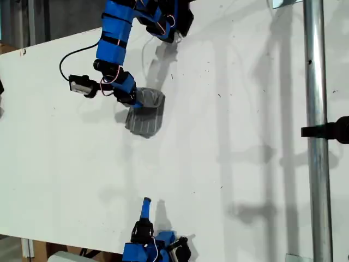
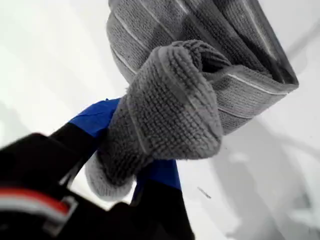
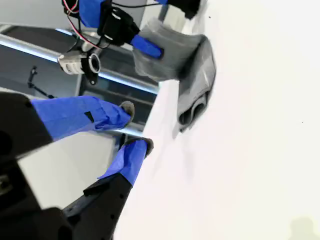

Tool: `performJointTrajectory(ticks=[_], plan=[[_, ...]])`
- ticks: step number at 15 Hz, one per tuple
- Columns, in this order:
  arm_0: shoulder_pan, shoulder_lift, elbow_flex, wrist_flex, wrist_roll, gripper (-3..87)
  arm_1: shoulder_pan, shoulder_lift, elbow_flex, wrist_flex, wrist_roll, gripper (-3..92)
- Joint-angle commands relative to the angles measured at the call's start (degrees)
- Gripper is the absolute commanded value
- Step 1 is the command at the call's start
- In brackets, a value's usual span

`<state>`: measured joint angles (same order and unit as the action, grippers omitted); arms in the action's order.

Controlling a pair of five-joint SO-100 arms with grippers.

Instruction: Grasp corners of a towel and fold twice.

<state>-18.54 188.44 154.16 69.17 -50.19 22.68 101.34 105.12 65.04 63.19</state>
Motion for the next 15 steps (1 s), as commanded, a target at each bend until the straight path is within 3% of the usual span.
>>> performJointTrajectory(ticks=[1,2,4,6,10,13,15], plan=[[1.0,0.1,-0.4,-0.7,-0.5,9.1,0.3,2.1,-2.6,-6.4,-1.6,23.0],[1.0,0.2,-0.3,-0.7,-0.6,9.1,0.4,4.7,-0.2,-13.7,-4.1,32.9],[0.8,0.2,-0.3,-0.8,-0.5,9.1,2.8,8.1,1.8,-20.7,-4.8,19.5],[1.0,1.1,0.4,-1.6,-0.4,9.0,7.5,12.7,4.0,-22.4,-4.8,15.9],[1.1,10.4,5.8,-4.0,-1.9,8.9,14.5,42.4,17.3,-12.8,-4.8,8.0],[2.0,10.4,13.2,-8.1,-7.1,8.9,9.0,70.0,35.5,-1.3,1.6,0.2],[3.2,10.4,18.3,-11.8,-7.8,8.8,5.8,87.6,48.1,8.3,7.9,-0.2]])
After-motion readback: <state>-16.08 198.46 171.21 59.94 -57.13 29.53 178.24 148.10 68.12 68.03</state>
